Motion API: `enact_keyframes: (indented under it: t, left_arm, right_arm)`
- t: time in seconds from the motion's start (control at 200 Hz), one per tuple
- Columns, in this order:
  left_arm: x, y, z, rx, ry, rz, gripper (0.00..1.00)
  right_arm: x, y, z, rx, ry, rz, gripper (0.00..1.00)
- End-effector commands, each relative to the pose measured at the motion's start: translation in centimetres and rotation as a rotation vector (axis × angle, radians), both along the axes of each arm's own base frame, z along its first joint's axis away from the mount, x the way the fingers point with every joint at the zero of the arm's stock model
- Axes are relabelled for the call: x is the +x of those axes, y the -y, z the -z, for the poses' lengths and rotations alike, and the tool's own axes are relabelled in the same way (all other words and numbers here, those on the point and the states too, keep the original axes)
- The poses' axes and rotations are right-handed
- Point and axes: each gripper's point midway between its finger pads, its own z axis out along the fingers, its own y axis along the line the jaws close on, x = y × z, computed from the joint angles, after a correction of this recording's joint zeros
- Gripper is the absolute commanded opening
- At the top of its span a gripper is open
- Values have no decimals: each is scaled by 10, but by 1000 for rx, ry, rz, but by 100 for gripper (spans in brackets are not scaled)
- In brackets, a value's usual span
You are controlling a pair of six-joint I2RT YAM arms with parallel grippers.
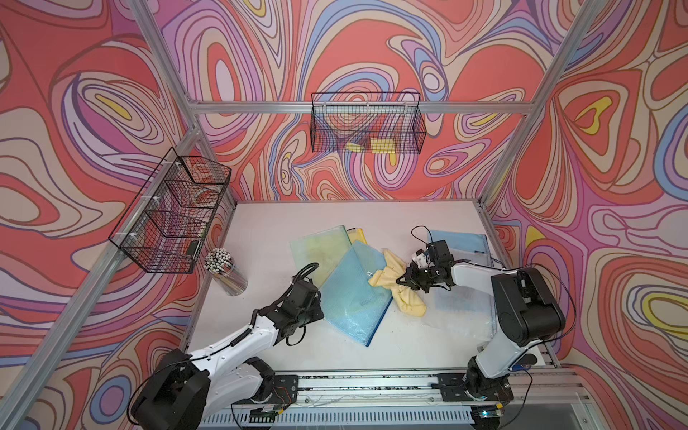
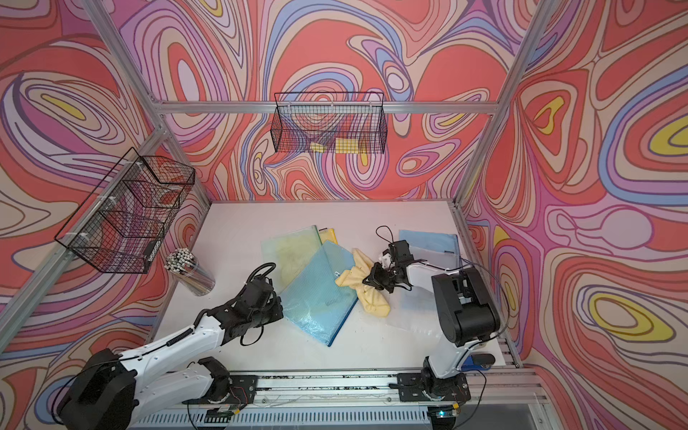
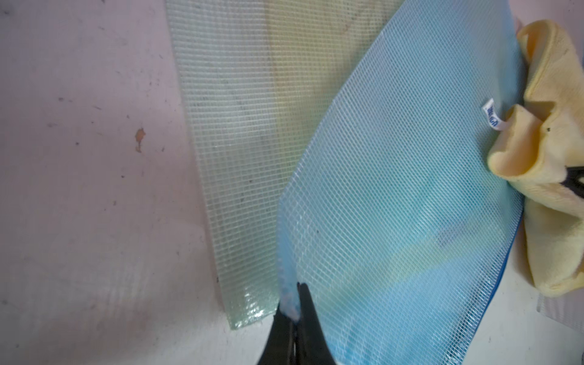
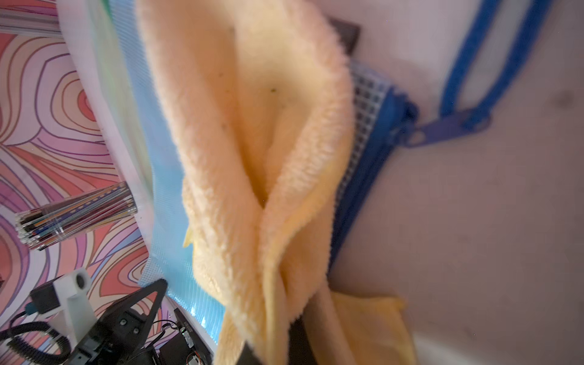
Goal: Wipe the document bag
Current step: Wipe the dirt from the document bag, then place the document bag.
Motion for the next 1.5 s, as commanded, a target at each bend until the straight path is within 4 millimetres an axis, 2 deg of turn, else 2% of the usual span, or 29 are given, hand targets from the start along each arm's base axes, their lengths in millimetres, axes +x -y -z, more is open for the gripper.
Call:
enact_keyframes:
  t: [0.0,0.115,0.23,0.24,0.265,0.391,0.501,0.591,0.686,0.741,0.871,1.007,1.092,1.147,1.202,1.217,1.327,1.352,1.367,1.377,1.397,1.497]
  left_arm:
    - [0,-6,0,37,-7,-9,0]
    - [0,-4,3,31,-18,-5,0]
    - [1,-1,3,30,-23,1,0]
    - [1,-2,3,32,-25,2,0]
    - [1,-2,3,33,-25,2,0]
    - [2,-2,0,32,-18,4,0]
    - [3,-2,-2,29,-10,1,0]
    - [2,-1,-1,27,-16,2,0]
    - [1,-2,1,31,-23,1,0]
    - [2,-2,-1,30,-18,2,0]
    - [-2,-6,-1,48,-24,1,0]
    - [-3,-9,-1,62,-27,3,0]
    - [-4,-10,-3,70,-26,6,0]
    - [-3,-11,-8,76,-22,7,0]
    - [-4,-13,-10,92,-24,10,0]
    - [3,-9,-24,79,6,9,0]
    - [12,-6,-56,87,56,34,0]
    - [15,-4,-66,88,70,42,0]
    - [17,-3,-72,89,77,47,0]
    - [18,-3,-75,91,79,49,0]
    - [20,-2,-84,96,87,56,0]
    - [32,8,-125,112,118,109,0]
  right_arm:
    - [3,-42,-42,59,88,-81,0]
    - [-9,-97,-56,47,126,-189,0]
    - [-15,-138,-53,98,117,-251,0]
    - [-15,-139,-54,99,121,-253,0]
    - [-14,-143,-42,87,100,-258,0]
    - [-5,-153,-22,83,75,-265,0]
    - [-1,-155,4,43,37,-288,0]
    - [5,-139,32,-59,5,-271,0]
    - [14,-114,49,-75,-24,-221,0]
    - [21,-96,54,-85,-33,-185,0]
    - [41,-40,60,-123,-49,-90,0]
    - [62,18,59,-163,-57,-6,0]
    - [77,36,44,-161,-28,18,0]
    - [86,34,26,-152,12,10,0]
    - [95,26,-1,-97,72,8,0]
    - [96,23,-9,-75,84,8,0]
    - [101,15,-71,18,203,27,0]
    - [100,14,-86,32,231,29,0]
    - [99,14,-88,33,234,31,0]
    - [98,15,-101,36,262,33,0]
    - [96,16,-114,35,288,35,0]
    - [80,27,-158,-8,375,65,0]
